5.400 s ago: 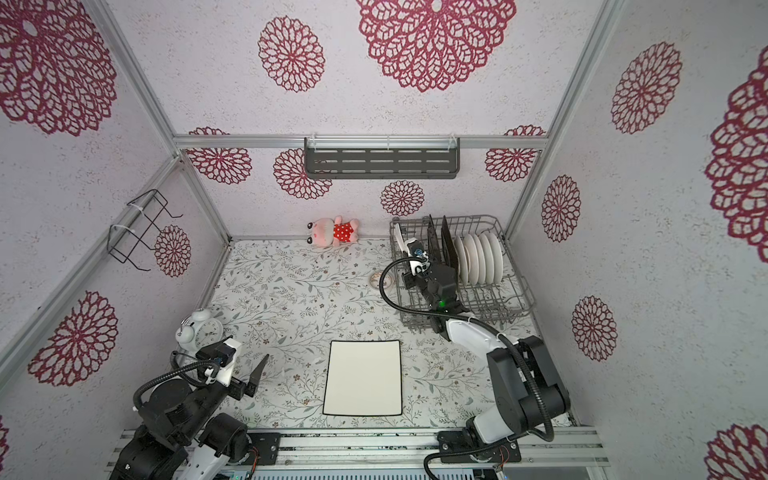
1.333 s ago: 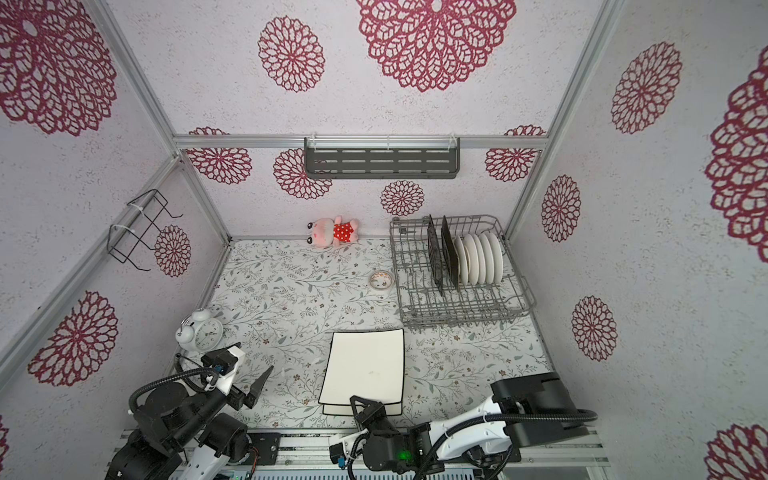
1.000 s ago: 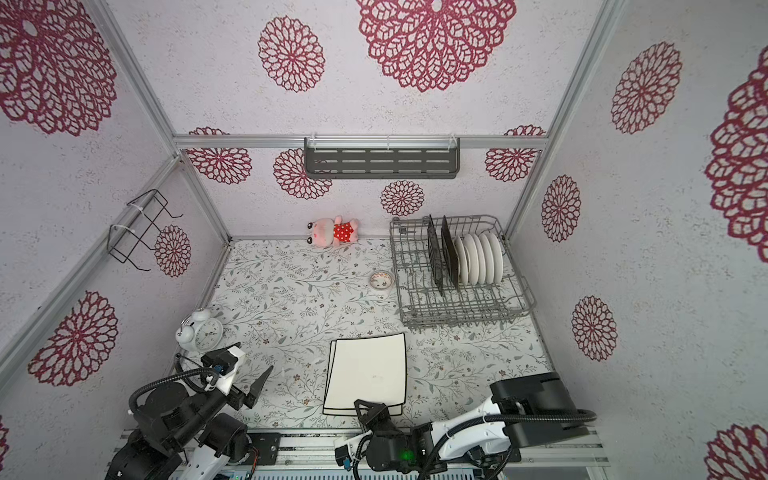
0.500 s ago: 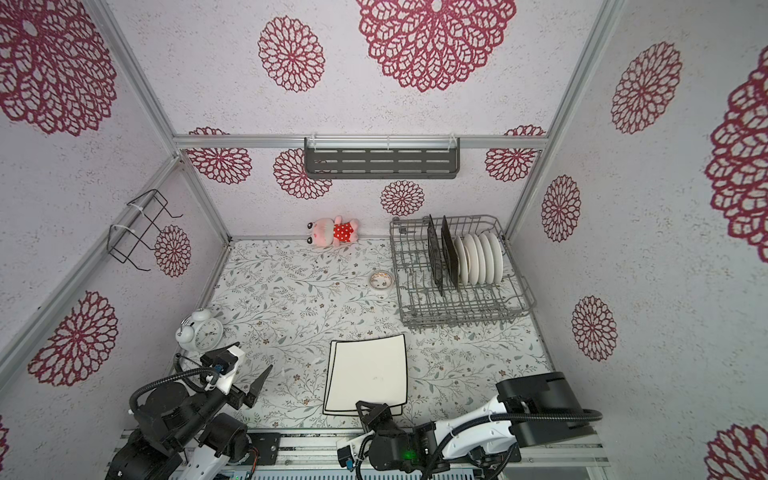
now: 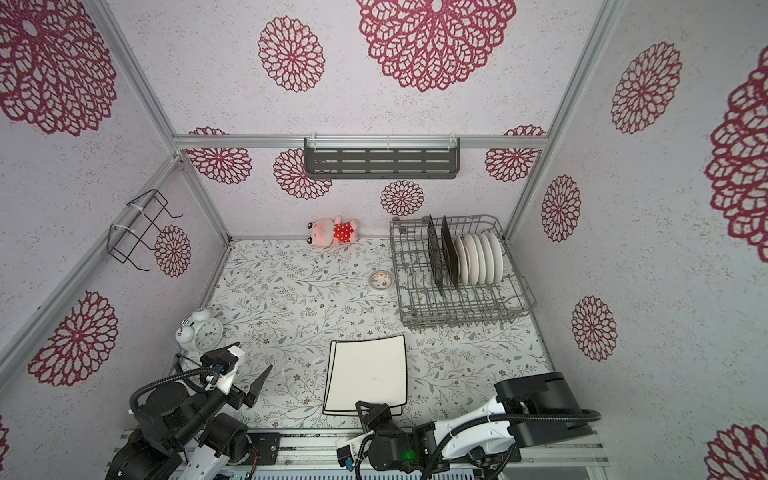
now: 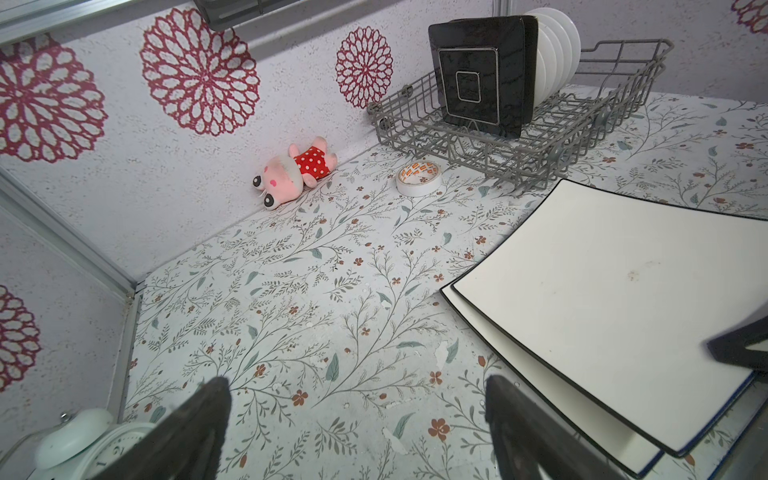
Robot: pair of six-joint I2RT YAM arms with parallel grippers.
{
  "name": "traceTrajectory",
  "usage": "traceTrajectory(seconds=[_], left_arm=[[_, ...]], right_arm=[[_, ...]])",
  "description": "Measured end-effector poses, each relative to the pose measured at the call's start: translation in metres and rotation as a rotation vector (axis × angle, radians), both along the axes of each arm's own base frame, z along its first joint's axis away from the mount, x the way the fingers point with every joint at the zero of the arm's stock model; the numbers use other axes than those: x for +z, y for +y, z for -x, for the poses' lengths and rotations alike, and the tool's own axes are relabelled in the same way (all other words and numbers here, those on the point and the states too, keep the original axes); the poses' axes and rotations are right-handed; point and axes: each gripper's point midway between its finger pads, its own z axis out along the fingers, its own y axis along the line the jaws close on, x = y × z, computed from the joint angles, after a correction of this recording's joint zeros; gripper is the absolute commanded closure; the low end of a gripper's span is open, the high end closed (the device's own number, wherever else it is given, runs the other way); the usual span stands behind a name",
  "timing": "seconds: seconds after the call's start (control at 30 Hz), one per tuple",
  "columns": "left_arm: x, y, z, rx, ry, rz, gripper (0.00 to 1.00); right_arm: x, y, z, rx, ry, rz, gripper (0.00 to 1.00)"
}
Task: Unload the plates from the dish rack
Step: 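Lower the held plate flat onto the first white square plate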
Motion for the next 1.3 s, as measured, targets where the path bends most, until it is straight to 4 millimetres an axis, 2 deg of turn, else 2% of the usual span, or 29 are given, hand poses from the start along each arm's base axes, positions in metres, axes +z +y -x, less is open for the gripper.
traceTrajectory(seconds=[0.53, 1.03, 1.3], left_arm=[[0.000, 0.000, 0.000, -0.001, 0.000, 0.000, 0.03], [0.000, 0.000, 0.000, -0.002, 0.000, 0.000, 0.03], [0.000, -0.001, 0.000, -0.004, 0.000, 0.000, 0.03]], right_arm=[[-0.006, 0.003, 0.003, -0.018, 0.014, -0.025, 1.00], [-0.016, 0.002, 0.008, -0.029, 0.012, -0.014, 0.84], [-0.027, -0.002, 0.010, -0.026, 0.027, 0.024, 0.78]])
